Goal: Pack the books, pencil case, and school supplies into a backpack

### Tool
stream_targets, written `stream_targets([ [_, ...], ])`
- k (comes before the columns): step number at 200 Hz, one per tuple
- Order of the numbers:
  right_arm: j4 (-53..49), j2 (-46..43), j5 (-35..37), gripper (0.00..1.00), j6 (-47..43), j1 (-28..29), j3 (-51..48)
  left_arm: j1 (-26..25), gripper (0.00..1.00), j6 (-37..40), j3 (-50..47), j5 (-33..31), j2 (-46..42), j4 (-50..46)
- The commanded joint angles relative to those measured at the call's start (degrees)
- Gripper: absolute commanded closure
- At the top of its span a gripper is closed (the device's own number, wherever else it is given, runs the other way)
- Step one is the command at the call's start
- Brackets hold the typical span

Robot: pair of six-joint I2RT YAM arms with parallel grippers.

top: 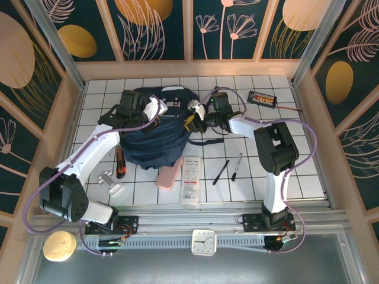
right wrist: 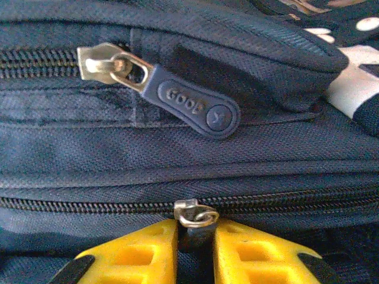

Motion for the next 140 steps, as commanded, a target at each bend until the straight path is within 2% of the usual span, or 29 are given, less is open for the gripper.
stream_targets([
  [1,3.1,-0.7,1.1,0.94,1.0,0.0,-0.1,0.1,1.00,-1.6,0.8,2.8,-2.7,5.5],
  [6,3.1,-1.2,1.7,1.00,0.8,0.0,-0.6,0.1,1.00,-1.6,0.8,2.7,-2.7,5.5],
  [46,-0.8,-6.0,4.6,1.00,-0.7,0.4,-3.0,0.0,1.00,-2.8,1.3,0.2,-1.5,4.8],
  [88,-17.4,-8.5,7.0,1.00,-4.5,3.3,1.7,-4.0,1.00,-9.8,5.5,-10.3,4.0,4.5],
  [118,-26.0,-9.3,7.5,1.00,-2.0,5.6,3.5,-7.0,1.00,-16.6,9.4,-15.9,8.4,4.6],
  [140,-30.1,-10.0,7.9,1.00,0.9,5.9,4.4,-8.8,1.00,-16.9,11.0,-19.1,10.2,4.1],
])
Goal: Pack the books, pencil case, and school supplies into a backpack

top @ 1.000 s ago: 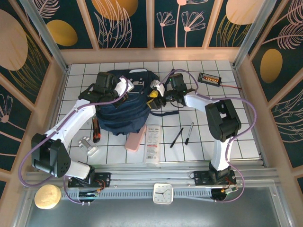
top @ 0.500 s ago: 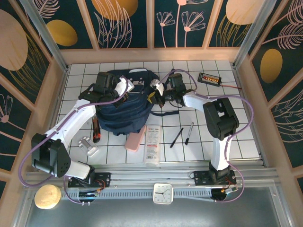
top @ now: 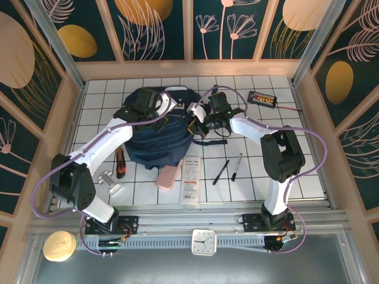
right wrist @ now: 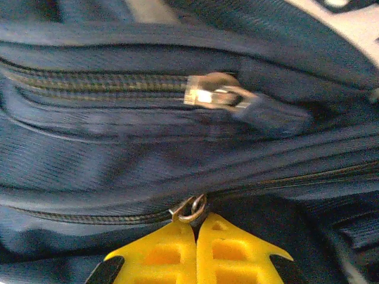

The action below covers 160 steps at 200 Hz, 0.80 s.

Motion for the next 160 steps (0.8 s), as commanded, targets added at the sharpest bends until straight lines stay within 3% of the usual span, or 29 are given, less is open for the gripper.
stream_targets([
  [1,-10.0,-3.9,-3.4,1.00,2.4,2.7,2.0,-1.6,1.00,-4.6,4.0,-6.3,1.9,5.8],
  [33,-13.8,-5.1,-4.9,1.00,4.7,3.1,3.6,-1.9,1.00,-7.4,6.6,-10.5,3.7,3.8],
  [53,-11.2,-5.0,-3.9,1.00,13.8,5.4,4.4,-2.1,1.00,-13.9,11.4,-8.6,6.2,0.4],
  [79,-8.8,-7.2,-2.0,1.00,23.3,7.7,4.2,-2.9,1.00,-17.5,16.1,-11.4,9.7,-3.6],
  [108,-17.5,-9.0,2.8,1.00,26.6,6.5,7.3,-3.0,1.00,-18.5,16.9,-13.4,10.7,-5.7],
  [131,-19.7,-7.7,3.4,1.00,34.6,6.8,10.4,-3.3,1.00,-22.1,17.4,-10.6,11.7,-6.0],
  [160,-9.5,-6.1,3.4,1.00,45.9,10.8,7.1,-3.6,1.00,-30.6,15.5,-2.6,11.1,-3.7],
])
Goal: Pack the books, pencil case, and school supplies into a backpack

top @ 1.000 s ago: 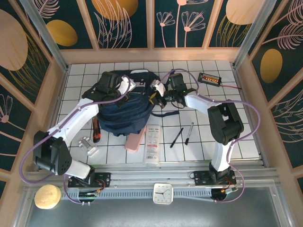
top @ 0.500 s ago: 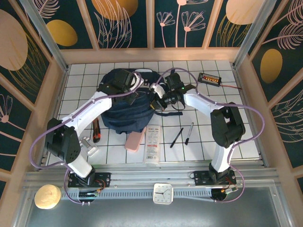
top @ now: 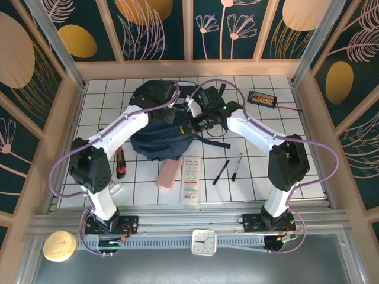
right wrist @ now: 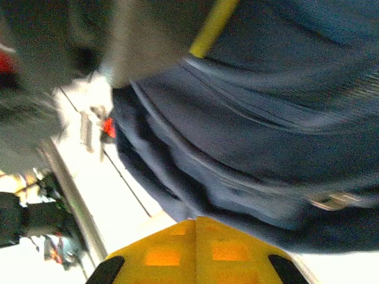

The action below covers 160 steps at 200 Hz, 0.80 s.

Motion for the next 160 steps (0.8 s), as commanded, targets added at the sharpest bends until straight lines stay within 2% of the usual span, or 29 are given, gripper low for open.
stream_targets([
  [1,4.9,-0.6,-1.1,1.00,11.9,3.2,-1.9,-0.5,1.00,-9.7,0.4,6.2,-0.9,5.8],
  [14,7.1,-0.9,1.4,1.00,13.0,2.9,-4.4,-0.5,1.00,-10.7,-1.2,6.6,-2.2,5.7],
  [35,7.4,-4.2,6.8,1.00,8.9,1.3,-6.8,0.4,1.00,-9.4,-4.0,7.3,-4.2,5.0],
  [38,7.4,-4.7,7.7,0.96,8.6,1.1,-7.2,0.5,1.00,-9.2,-4.3,7.6,-5.0,5.0],
  [39,7.4,-5.0,8.5,0.89,8.3,0.8,-7.7,0.6,1.00,-9.1,-4.3,7.7,-5.4,5.0],
  [40,7.4,-5.0,8.5,0.89,8.3,0.8,-7.7,0.6,1.00,-9.1,-4.3,7.8,-5.7,5.0],
  [41,7.4,-5.5,8.9,0.81,7.9,0.6,-8.0,0.6,1.00,-9.1,-4.4,7.9,-5.9,4.9],
  [42,7.4,-5.7,9.3,0.77,7.7,0.4,-8.2,0.7,1.00,-9.0,-4.4,8.0,-6.0,4.9],
  [50,7.6,-6.9,10.2,0.56,5.7,-1.3,-9.6,0.8,1.00,-8.6,-4.5,8.6,-6.5,4.6],
  [60,10.2,-8.8,9.7,0.43,1.5,-3.4,-12.7,0.8,1.00,-8.1,-3.9,9.3,-6.6,3.9],
  [73,15.3,-10.9,9.2,0.32,-4.7,-5.7,-17.7,0.8,1.00,-7.8,-3.1,10.3,-6.5,3.3],
  [90,23.7,-11.7,5.4,0.29,-13.5,-8.7,-23.4,0.8,1.00,-7.0,-1.7,11.0,-6.3,2.2],
  [114,33.3,-11.4,2.6,0.29,-24.2,-9.6,-27.7,0.8,1.00,-5.3,1.4,11.6,-5.5,-0.3],
  [133,36.4,-8.8,-2.3,0.30,-27.3,-10.3,-26.9,0.8,1.00,-4.7,3.2,11.5,-5.3,-1.7],
  [160,38.0,-3.9,-2.9,0.33,-27.3,-10.0,-23.7,0.8,1.00,-4.6,4.7,11.6,-4.9,-2.6],
])
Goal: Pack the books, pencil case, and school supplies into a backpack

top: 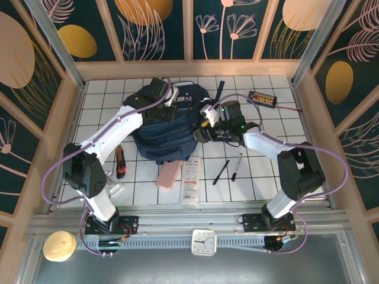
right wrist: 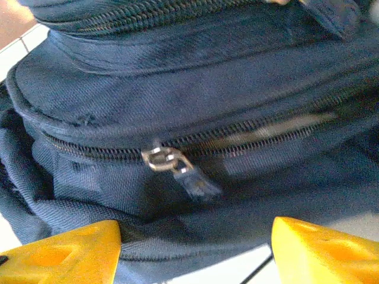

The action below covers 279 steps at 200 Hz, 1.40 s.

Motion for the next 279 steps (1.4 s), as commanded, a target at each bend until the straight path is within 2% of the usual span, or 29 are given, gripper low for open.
stream_targets([
  [1,7.1,4.0,-3.3,0.33,-4.5,-0.1,2.9,-0.2,1.00,0.3,4.0,1.8,-0.9,0.5],
  [53,11.3,6.6,-2.2,0.41,-2.1,0.7,4.2,-0.3,1.00,-0.4,3.8,2.7,-0.9,1.4],
  [67,12.5,6.3,-1.0,0.46,-2.2,1.2,3.7,-0.3,1.00,-0.5,3.7,2.8,-0.9,1.7],
  [82,13.3,6.6,-0.5,0.60,-2.2,1.3,3.4,-0.3,1.00,-0.5,3.4,3.0,-0.9,2.2],
  [95,14.0,6.8,0.2,0.86,-2.1,1.5,3.4,-0.3,1.00,-0.5,3.5,3.2,-0.9,2.3],
  [109,14.6,6.5,0.4,1.00,-1.6,1.5,3.3,-0.3,1.00,-0.5,3.5,3.2,-0.9,2.4],
  [172,5.3,-2.4,0.0,1.00,-3.6,0.8,-0.9,-0.3,1.00,-0.4,4.5,-1.8,0.8,0.9],
  [193,1.0,-4.9,-4.4,1.00,-4.1,-0.2,-1.9,-0.3,1.00,-0.1,5.2,-2.7,1.2,0.5],
  [207,0.3,-5.8,-6.7,1.00,-4.7,-0.5,-2.9,-0.2,1.00,-0.2,5.0,-1.1,1.3,0.7],
  [236,-8.3,-1.6,-12.9,1.00,-6.3,-1.3,2.6,-0.2,1.00,-0.6,0.3,1.8,0.0,1.8],
  [252,-12.4,0.6,-16.0,1.00,-6.5,-1.7,5.0,-0.3,0.79,0.0,-3.2,4.8,-1.0,2.3],
  [279,-15.9,4.9,-19.4,1.00,-1.8,-2.7,8.3,-1.3,0.58,2.3,-12.2,8.5,-7.8,6.9],
])
